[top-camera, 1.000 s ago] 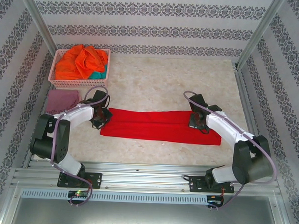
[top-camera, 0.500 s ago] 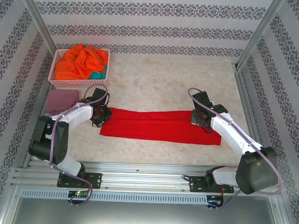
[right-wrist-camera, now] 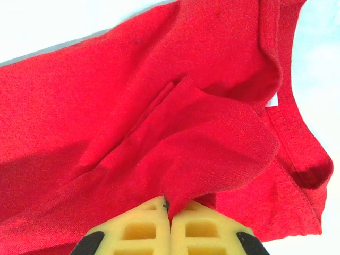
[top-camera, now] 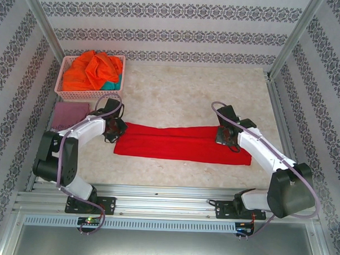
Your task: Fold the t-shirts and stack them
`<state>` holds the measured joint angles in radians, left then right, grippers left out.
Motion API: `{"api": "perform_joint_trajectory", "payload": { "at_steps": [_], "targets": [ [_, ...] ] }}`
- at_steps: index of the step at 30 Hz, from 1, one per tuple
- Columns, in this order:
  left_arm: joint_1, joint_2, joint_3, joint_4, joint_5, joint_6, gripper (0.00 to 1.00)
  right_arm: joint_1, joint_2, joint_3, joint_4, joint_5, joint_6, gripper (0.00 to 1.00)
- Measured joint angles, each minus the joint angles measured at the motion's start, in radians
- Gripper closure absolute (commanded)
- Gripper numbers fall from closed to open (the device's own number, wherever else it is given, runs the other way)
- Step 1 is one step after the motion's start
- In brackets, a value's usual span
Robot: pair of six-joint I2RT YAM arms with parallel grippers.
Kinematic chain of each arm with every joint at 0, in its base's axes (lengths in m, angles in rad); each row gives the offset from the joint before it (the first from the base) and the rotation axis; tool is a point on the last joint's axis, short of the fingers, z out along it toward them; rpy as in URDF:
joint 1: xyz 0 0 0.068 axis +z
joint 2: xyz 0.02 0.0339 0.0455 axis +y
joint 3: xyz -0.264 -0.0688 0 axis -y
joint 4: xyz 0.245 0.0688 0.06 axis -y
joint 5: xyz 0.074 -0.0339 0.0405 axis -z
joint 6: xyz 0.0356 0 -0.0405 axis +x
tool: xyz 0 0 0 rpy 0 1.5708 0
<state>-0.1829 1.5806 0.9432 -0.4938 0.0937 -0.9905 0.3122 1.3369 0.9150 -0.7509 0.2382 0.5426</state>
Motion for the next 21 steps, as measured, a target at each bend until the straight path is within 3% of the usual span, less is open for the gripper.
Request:
{"api": "perform_joint_trajectory", "payload": {
  "at_steps": [10,14,21],
  "targets": [
    [0.023,0.167,0.426,0.009,-0.036,0.078,1.00,0.000,0.035,0.114,0.012,0.004,-0.026,1.00],
    [0.029,0.148,0.397,0.022,-0.045,0.092,1.00,0.000,0.041,0.110,0.016,0.003,-0.026,1.00],
    [0.050,0.122,0.175,0.024,-0.030,0.093,1.00,0.000,0.047,0.083,0.018,-0.008,-0.023,1.00]
  ]
}}
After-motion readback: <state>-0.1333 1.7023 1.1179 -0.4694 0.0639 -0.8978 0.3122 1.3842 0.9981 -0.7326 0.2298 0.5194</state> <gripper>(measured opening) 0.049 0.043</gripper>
